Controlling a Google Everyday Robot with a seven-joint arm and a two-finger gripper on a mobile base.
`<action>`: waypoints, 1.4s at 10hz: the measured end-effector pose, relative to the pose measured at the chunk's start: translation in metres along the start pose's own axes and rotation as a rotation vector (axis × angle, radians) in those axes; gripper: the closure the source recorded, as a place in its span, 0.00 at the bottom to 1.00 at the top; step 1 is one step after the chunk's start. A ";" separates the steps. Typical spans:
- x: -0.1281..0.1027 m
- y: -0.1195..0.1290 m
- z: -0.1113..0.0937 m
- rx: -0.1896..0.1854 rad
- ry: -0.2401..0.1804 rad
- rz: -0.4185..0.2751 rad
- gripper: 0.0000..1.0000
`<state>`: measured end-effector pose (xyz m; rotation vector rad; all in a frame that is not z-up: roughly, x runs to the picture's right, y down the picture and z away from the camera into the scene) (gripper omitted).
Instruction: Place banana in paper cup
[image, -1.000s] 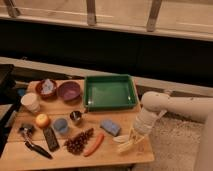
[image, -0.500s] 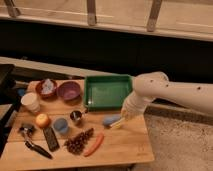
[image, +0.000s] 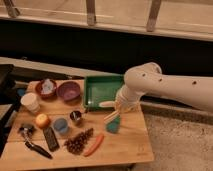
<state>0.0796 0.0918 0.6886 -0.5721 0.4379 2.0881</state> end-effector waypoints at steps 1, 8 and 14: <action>-0.001 -0.002 0.001 0.005 -0.005 0.009 1.00; -0.049 0.098 -0.043 -0.134 -0.185 -0.104 1.00; -0.021 0.250 -0.053 -0.275 -0.204 -0.405 1.00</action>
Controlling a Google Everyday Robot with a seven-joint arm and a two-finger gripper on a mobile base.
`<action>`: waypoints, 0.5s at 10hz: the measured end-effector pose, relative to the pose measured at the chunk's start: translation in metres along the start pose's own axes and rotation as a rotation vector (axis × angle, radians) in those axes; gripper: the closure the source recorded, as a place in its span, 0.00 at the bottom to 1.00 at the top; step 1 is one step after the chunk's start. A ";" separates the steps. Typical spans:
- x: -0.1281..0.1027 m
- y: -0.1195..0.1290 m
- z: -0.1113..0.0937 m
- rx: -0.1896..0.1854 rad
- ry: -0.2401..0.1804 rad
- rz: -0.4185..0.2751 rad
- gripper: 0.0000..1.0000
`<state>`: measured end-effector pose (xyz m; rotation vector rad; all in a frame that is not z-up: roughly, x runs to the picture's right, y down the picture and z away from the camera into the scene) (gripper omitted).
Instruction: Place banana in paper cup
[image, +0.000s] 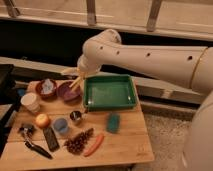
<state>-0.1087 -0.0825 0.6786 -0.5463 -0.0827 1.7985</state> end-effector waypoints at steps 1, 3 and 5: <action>0.000 0.004 0.001 -0.006 0.003 -0.013 1.00; -0.001 0.002 0.000 -0.004 0.002 -0.009 1.00; -0.002 0.006 0.001 -0.006 -0.001 -0.015 1.00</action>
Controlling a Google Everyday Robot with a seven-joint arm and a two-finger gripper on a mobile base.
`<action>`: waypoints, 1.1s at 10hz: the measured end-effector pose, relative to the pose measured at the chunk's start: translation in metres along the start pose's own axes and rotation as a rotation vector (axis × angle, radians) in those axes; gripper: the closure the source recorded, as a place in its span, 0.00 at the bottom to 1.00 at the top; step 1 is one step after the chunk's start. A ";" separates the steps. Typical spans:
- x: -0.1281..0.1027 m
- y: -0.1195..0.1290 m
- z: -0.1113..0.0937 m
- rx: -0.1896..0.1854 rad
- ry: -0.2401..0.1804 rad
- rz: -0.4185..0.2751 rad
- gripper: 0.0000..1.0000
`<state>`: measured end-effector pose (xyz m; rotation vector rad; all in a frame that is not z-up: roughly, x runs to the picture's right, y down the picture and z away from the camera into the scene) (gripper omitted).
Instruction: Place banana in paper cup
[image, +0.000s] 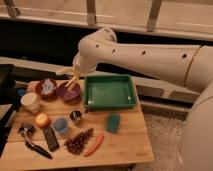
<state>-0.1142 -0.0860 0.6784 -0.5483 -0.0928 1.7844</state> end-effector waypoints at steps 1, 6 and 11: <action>-0.002 0.007 0.006 -0.007 0.001 -0.009 1.00; -0.027 0.070 0.053 -0.075 0.022 -0.114 1.00; -0.038 0.153 0.119 -0.196 0.090 -0.185 1.00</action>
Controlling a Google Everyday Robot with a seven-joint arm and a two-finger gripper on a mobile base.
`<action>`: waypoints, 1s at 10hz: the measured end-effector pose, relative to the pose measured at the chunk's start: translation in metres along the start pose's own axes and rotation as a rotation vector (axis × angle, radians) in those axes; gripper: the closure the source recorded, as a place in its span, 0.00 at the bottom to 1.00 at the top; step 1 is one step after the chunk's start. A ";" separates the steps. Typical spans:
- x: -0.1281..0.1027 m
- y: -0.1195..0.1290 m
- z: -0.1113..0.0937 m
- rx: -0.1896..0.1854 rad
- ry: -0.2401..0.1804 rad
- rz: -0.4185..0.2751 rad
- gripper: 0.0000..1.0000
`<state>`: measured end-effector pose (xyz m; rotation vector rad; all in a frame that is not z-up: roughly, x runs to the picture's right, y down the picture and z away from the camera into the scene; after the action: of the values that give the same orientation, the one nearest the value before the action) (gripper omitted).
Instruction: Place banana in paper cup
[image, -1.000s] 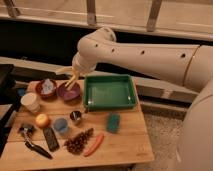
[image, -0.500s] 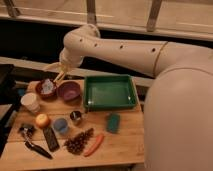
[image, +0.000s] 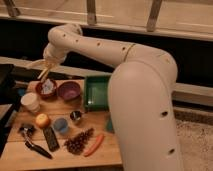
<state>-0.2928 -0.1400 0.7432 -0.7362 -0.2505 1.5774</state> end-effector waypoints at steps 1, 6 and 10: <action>0.000 0.013 0.013 -0.030 0.015 -0.002 1.00; 0.001 0.027 0.028 -0.062 0.033 -0.005 1.00; 0.014 0.041 0.031 -0.059 0.043 -0.014 1.00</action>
<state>-0.3437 -0.1257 0.7396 -0.8116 -0.2706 1.5449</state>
